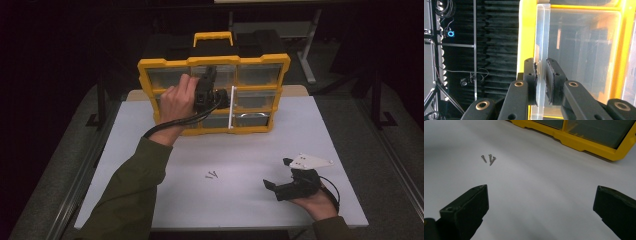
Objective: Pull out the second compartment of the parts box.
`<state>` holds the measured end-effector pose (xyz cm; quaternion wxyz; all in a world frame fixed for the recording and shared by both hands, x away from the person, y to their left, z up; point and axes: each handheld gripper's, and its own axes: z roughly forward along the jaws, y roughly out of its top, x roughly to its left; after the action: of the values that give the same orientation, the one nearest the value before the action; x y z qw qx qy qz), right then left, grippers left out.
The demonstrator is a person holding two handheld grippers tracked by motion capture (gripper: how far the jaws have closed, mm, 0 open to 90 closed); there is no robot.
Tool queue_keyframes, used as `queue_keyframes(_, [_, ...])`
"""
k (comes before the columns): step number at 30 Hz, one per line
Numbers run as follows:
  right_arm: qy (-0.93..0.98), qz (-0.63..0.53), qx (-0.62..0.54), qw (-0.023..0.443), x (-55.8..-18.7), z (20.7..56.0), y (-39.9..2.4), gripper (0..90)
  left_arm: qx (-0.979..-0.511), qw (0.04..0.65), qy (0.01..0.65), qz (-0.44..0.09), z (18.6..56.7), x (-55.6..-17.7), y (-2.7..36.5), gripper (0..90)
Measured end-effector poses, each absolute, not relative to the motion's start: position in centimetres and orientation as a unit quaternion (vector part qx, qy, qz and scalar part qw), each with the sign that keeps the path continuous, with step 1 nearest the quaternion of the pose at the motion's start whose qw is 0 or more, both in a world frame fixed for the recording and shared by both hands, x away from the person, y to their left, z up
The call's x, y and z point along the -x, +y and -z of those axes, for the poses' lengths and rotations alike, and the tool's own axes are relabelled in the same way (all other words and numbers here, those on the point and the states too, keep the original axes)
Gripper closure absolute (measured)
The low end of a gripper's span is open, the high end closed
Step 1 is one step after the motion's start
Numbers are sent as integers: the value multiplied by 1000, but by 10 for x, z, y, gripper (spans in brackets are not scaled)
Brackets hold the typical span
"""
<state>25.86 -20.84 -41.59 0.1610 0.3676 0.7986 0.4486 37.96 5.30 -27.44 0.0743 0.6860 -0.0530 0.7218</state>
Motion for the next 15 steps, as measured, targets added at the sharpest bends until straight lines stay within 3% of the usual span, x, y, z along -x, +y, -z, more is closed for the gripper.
queue_keyframes(15, [797,-449,-370,162,-258,416,-209,0,-684,72,-58,-723,274,-371,53,801])
